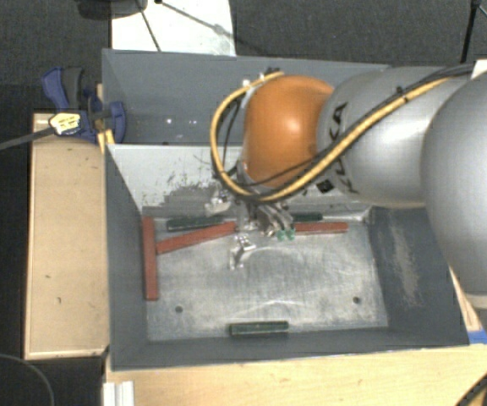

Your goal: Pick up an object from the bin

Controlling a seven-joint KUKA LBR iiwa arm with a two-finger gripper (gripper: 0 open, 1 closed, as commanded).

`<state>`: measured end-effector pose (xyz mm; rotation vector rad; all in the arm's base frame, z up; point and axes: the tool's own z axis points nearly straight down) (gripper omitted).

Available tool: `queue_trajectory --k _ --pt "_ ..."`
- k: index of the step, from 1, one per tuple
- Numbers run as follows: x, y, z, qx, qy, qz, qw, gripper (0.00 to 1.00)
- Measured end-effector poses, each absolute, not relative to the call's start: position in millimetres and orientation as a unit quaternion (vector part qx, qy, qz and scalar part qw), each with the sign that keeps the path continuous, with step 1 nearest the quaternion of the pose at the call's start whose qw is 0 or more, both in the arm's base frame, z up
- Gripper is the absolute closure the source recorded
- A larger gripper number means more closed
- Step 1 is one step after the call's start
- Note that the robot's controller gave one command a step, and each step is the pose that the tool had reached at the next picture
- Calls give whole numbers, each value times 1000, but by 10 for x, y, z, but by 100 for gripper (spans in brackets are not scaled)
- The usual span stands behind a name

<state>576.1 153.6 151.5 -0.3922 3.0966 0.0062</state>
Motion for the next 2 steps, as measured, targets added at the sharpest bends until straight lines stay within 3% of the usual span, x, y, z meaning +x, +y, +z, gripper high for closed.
queue_trajectory --k 1,2 --pt "5871 1819 742 -89 996 1 2 100" --pt "5871 1819 742 -89 996 1 2 100"
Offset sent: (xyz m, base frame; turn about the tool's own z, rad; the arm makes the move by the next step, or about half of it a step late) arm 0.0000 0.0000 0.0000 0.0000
